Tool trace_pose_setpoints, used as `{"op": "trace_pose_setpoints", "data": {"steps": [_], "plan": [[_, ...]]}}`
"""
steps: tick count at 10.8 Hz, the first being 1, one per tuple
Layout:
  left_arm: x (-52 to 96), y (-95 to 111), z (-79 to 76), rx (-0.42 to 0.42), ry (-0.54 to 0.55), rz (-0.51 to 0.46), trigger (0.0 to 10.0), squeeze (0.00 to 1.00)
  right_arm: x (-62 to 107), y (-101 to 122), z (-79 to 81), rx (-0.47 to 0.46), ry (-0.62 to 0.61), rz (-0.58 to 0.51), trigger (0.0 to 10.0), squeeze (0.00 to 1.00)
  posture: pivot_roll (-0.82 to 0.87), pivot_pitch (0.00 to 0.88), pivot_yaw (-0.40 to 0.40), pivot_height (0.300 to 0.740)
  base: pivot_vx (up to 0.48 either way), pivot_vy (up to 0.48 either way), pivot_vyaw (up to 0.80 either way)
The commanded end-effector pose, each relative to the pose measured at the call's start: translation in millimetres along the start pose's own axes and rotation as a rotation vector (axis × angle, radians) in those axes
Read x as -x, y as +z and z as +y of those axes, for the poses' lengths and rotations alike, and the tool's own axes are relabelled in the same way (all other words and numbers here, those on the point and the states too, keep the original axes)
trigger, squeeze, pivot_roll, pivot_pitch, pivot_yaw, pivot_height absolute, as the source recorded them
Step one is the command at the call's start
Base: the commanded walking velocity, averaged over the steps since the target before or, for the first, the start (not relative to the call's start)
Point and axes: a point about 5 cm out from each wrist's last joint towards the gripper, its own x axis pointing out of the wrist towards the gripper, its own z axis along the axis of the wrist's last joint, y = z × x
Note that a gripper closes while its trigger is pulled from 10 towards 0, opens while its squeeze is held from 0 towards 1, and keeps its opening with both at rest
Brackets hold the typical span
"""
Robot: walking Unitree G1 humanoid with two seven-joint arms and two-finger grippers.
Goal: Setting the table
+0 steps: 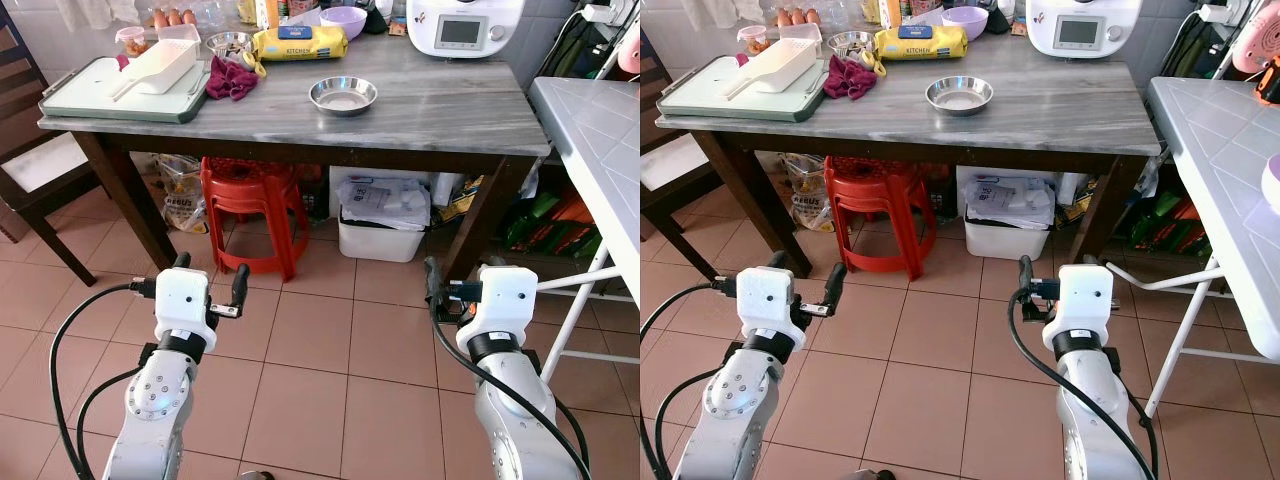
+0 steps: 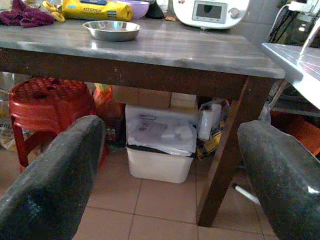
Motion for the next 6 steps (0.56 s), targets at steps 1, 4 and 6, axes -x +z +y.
{"op": "trace_pose_setpoints", "data": {"steps": [1,4,6], "plan": [[2.3,1.5,2.2,-0.021,0.005,-0.005,10.0,0.00,-0.2,3.4,1.9,0.004,0.008,-0.014,10.0,0.00,-0.03,0.095,0.051,0.740,0.000,0.000,0.00],[2.5,-0.7,0.6,-0.015,-0.005,0.003,10.0,0.00,1.6,1.6,1.8,0.005,0.006,-0.007,10.0,0.00,-0.03,0.099,0.054,0.740,0.000,0.000,0.00],[1.7,-1.2,-0.3,-0.011,-0.013,0.004,10.0,0.00,1.9,-0.1,1.6,0.006,0.005,-0.001,10.0,0.00,-0.03,0.099,0.055,0.740,0.000,0.000,0.00]]}}
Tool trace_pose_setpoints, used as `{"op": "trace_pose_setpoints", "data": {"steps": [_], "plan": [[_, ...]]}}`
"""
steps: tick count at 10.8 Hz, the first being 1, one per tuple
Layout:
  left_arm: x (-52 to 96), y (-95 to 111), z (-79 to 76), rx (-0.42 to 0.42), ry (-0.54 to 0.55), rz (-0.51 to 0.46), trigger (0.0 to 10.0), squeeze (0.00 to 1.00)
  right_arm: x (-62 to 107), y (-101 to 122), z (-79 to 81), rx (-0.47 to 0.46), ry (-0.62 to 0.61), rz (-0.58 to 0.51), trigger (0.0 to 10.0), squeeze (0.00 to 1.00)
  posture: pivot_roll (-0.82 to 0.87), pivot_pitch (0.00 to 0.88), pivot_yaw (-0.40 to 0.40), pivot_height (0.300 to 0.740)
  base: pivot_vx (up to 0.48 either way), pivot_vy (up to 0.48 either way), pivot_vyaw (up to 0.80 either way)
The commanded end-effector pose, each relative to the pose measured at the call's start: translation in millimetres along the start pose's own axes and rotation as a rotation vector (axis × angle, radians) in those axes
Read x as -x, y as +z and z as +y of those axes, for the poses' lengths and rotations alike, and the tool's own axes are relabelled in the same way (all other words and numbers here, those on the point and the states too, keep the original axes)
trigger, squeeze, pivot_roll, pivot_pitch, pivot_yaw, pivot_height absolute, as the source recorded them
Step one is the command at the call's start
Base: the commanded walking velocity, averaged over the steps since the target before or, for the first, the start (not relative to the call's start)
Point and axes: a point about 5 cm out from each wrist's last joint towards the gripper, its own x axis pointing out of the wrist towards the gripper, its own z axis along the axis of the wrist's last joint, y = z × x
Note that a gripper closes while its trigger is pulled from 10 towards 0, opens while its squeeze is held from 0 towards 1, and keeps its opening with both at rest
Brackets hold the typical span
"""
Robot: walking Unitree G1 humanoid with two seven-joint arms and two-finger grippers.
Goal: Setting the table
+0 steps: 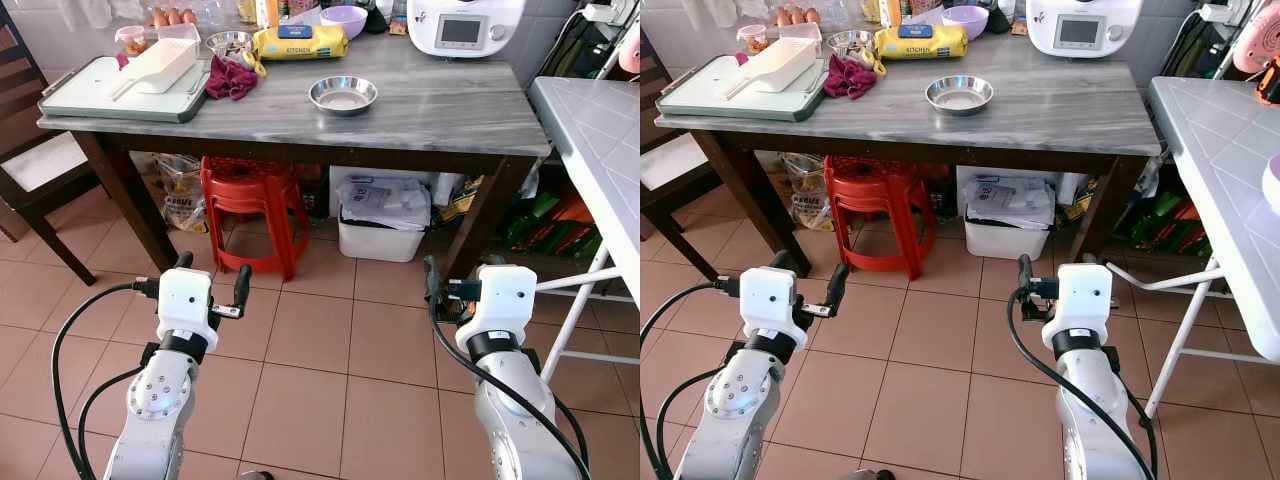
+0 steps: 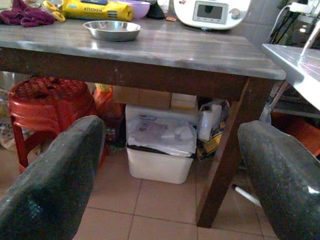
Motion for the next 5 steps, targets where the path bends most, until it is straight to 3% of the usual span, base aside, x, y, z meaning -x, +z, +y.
{"op": "trace_pose_setpoints", "data": {"steps": [1,2,5], "plan": [[1.9,-1.6,0.5,-0.008,-0.007,0.006,10.0,0.00,1.7,-0.5,1.6,-0.001,0.004,0.000,10.0,0.00,-0.03,0.100,0.055,0.740,0.000,0.000,0.00],[2.3,-1.9,0.8,-0.009,-0.006,0.008,10.0,0.00,1.8,-0.9,2.2,-0.001,0.005,0.002,10.0,0.00,-0.03,0.100,0.056,0.740,0.000,0.000,0.00],[3.3,-3.0,1.5,-0.016,-0.006,0.016,10.0,0.00,2.3,-2.2,2.7,-0.004,0.005,0.008,10.0,0.00,-0.03,0.105,0.059,0.740,0.000,-0.257,0.00]]}}
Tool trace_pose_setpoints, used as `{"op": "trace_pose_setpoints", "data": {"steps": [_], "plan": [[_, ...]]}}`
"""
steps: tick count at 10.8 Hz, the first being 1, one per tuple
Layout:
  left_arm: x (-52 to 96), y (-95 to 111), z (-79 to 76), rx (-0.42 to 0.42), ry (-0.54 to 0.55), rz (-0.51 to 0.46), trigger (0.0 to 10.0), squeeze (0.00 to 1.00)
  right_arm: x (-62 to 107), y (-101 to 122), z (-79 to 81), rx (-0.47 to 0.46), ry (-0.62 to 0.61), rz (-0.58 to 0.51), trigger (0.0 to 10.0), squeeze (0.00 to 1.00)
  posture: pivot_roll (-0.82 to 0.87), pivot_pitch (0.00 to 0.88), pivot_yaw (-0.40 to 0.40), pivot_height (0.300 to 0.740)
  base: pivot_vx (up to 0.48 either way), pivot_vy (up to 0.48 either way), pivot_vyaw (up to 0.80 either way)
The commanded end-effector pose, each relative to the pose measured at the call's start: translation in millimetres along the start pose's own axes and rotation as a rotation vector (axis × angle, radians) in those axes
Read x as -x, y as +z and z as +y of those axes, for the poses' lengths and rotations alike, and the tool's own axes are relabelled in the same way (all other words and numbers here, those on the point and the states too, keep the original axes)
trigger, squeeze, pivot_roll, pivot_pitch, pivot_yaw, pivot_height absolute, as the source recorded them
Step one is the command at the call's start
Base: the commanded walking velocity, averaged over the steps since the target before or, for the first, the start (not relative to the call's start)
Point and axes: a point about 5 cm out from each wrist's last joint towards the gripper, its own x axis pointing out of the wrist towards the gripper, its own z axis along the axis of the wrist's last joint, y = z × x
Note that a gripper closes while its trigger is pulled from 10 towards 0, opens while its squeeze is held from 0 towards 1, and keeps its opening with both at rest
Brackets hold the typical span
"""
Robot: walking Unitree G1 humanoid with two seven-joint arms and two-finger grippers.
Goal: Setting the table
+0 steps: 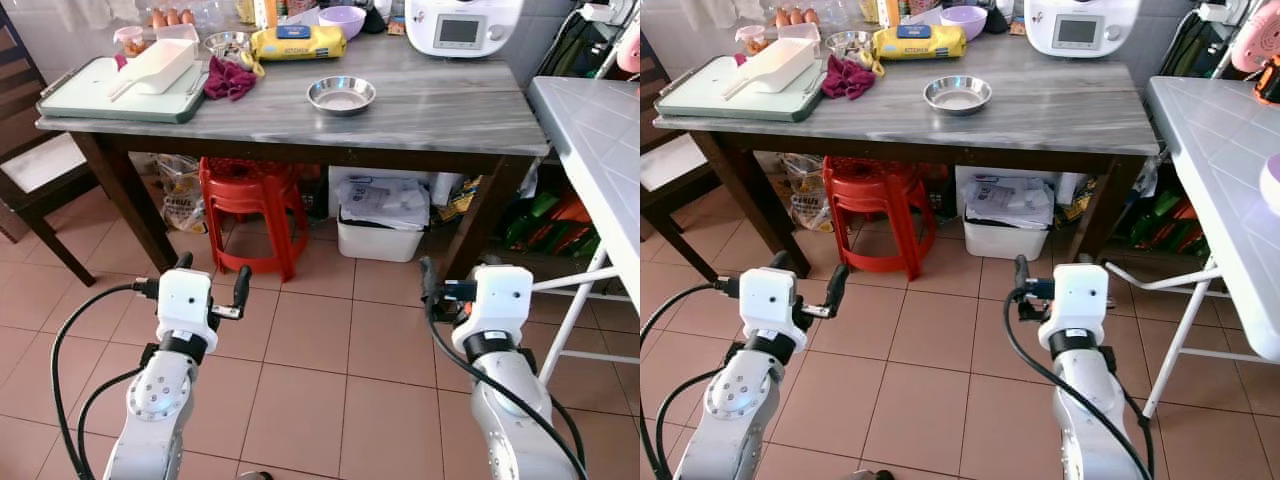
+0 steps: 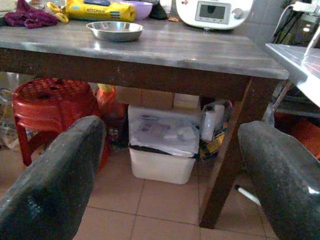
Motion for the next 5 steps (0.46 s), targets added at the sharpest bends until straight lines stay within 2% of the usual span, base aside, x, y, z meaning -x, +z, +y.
{"op": "trace_pose_setpoints", "data": {"steps": [1,5], "plan": [[1.8,-1.7,-0.5,-0.008,-0.009,0.009,10.0,0.00,2.4,-2.2,-2.8,0.002,-0.012,0.009,10.0,0.00,-0.03,0.106,0.061,0.740,0.000,-0.255,0.00],[0.6,-2.5,-0.9,-0.019,-0.009,0.013,10.0,0.00,3.6,-4.4,-3.0,-0.001,-0.016,0.017,10.0,0.00,-0.03,0.106,0.063,0.740,0.000,0.000,0.00]]}}
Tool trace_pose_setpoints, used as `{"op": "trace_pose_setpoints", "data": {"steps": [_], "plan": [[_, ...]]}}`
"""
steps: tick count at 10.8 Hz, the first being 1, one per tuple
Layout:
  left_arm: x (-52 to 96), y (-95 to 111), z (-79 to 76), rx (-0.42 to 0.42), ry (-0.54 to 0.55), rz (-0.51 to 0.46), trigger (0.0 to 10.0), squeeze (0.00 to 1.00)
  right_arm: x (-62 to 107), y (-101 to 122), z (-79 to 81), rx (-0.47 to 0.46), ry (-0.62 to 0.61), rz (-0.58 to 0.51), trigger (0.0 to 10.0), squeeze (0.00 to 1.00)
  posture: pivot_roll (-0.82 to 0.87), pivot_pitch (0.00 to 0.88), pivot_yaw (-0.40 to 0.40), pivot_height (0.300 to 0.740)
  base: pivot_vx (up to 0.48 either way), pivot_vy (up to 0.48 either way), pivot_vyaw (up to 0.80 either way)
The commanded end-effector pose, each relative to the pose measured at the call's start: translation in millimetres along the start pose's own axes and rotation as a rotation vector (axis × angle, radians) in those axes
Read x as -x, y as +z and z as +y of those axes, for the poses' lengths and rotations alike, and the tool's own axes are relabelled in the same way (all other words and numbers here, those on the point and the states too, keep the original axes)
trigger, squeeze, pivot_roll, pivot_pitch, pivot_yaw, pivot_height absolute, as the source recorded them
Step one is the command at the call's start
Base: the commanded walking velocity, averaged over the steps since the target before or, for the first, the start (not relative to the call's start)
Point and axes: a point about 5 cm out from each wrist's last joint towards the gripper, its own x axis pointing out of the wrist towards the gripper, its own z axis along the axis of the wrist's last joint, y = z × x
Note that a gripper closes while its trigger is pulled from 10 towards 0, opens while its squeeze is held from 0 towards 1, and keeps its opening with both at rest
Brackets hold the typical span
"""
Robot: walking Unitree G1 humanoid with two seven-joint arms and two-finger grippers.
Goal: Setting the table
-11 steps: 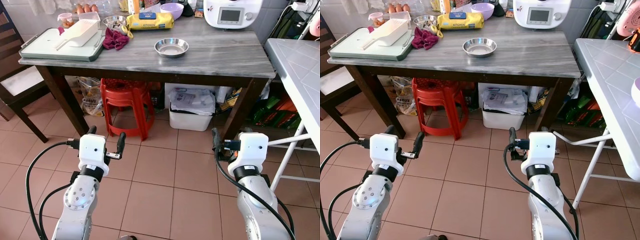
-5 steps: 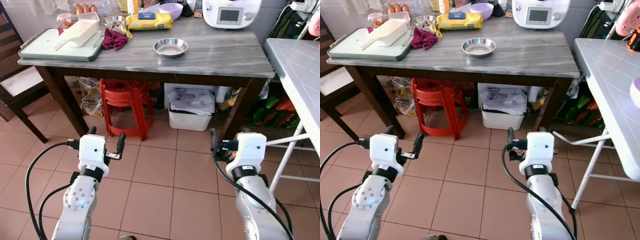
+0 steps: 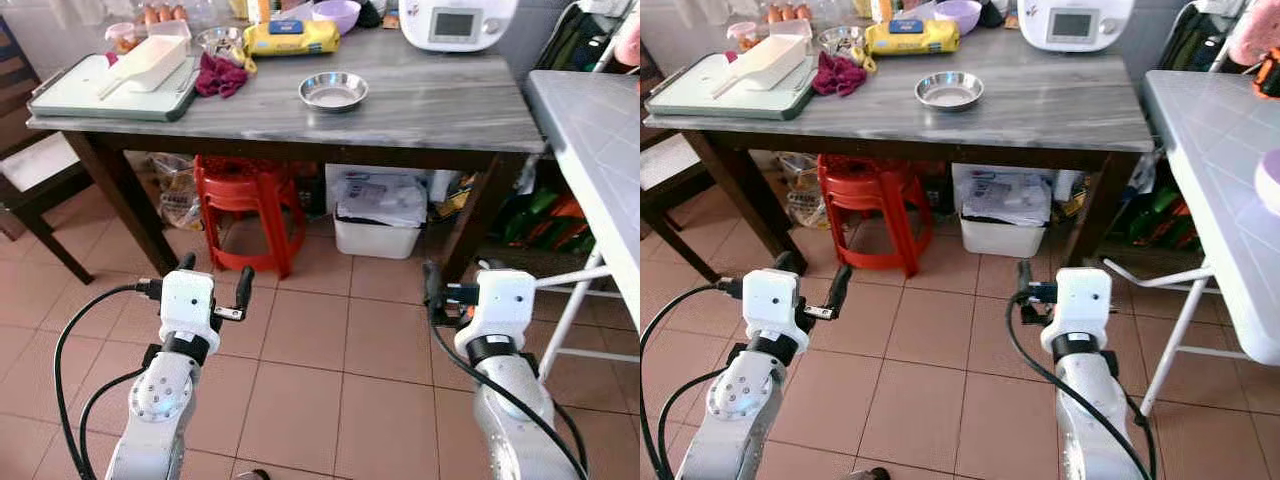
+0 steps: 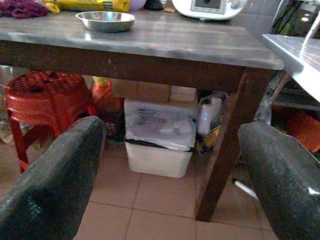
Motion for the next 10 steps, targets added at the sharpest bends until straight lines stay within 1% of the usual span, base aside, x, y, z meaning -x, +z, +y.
{"op": "trace_pose_setpoints", "data": {"steps": [1,5,10], "plan": [[0.7,-2.6,3.2,-0.016,0.002,0.015,10.0,0.00,1.3,-1.5,0.2,-0.004,-0.002,0.006,10.0,0.00,-0.03,0.106,0.061,0.740,0.000,-0.360,0.00],[1.4,-3.2,4.2,-0.013,0.008,0.021,10.0,0.00,1.0,-2.6,0.5,0.001,0.004,0.011,10.0,0.00,-0.02,0.105,0.056,0.740,0.000,-0.419,0.00],[1.1,-3.2,0.5,-0.013,-0.004,0.022,10.0,0.00,0.8,-1.4,-1.1,0.004,0.000,0.007,10.0,0.00,-0.03,0.107,0.058,0.740,0.000,-0.421,0.00]]}}
